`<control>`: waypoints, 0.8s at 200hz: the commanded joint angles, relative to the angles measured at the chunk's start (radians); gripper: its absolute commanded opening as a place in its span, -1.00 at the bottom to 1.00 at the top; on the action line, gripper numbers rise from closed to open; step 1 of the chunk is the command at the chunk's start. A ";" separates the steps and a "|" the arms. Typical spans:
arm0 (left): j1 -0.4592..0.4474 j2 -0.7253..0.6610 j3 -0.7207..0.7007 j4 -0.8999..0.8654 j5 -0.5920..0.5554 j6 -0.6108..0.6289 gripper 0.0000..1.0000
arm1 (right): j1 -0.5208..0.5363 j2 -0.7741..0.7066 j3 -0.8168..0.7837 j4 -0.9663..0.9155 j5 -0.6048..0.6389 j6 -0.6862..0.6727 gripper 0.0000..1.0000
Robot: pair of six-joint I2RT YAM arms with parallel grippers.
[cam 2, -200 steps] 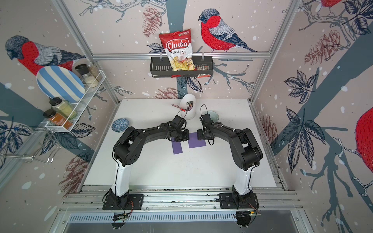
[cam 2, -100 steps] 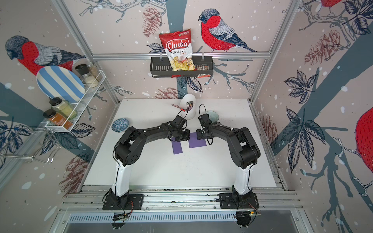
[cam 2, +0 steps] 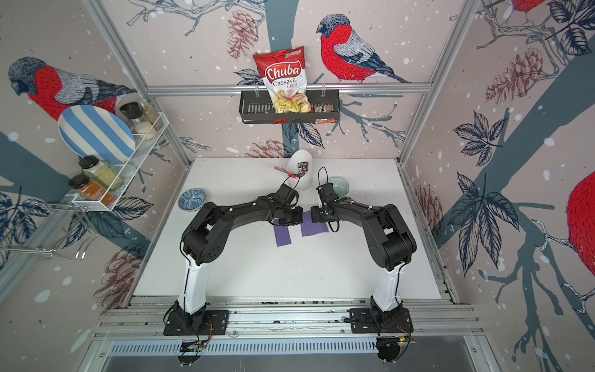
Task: Fold the square paper along the opposite sides
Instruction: Pick up the paper from the center of the board.
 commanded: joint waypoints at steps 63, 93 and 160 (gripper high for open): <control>-0.001 0.009 0.009 -0.056 -0.046 0.025 -1.00 | 0.005 -0.009 -0.018 -0.103 -0.126 -0.009 -0.11; -0.002 0.007 0.016 -0.060 -0.053 0.028 -1.00 | 0.007 -0.010 -0.018 -0.097 -0.137 -0.012 -0.21; -0.002 -0.019 0.041 -0.039 -0.062 0.046 -1.00 | 0.004 -0.022 -0.017 -0.064 -0.134 0.007 -0.50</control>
